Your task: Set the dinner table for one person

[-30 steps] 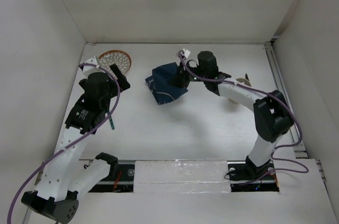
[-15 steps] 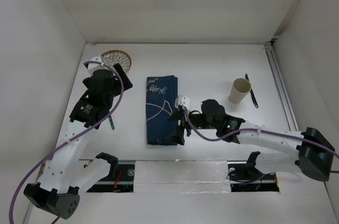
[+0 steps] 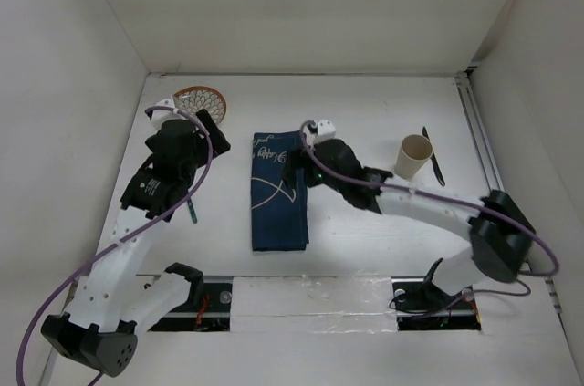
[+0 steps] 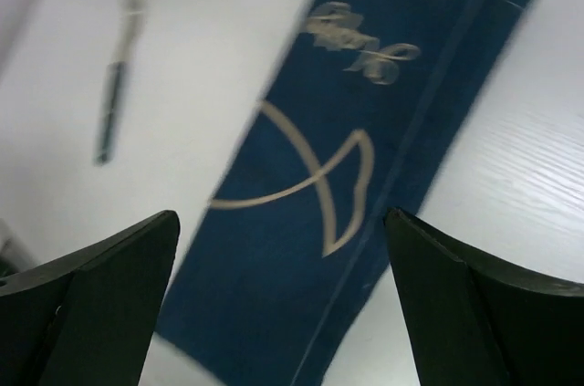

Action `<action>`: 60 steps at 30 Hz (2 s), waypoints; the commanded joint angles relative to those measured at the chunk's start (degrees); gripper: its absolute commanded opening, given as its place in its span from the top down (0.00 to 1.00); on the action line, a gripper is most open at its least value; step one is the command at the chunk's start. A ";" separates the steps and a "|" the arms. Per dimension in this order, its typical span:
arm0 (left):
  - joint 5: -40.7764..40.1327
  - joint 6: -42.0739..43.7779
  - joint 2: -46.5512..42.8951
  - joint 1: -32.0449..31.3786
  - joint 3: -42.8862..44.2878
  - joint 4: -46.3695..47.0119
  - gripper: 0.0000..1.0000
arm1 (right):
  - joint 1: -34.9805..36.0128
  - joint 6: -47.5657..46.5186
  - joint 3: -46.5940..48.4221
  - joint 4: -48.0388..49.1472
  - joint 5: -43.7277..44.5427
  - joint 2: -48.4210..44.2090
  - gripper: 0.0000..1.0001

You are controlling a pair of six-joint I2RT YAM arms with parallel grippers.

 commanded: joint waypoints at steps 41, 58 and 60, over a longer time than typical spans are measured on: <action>-0.51 1.76 -2.19 0.10 0.15 0.43 0.00 | -35.21 -14.42 88.88 -49.99 -6.50 62.59 0.13; 2.13 2.28 -1.76 0.10 0.15 1.04 0.00 | -33.36 -6.69 29.73 -24.58 -10.80 27.86 0.12; 2.66 2.28 -1.15 0.10 0.15 1.04 0.00 | -34.94 -6.69 26.56 -23.08 -13.88 27.33 0.14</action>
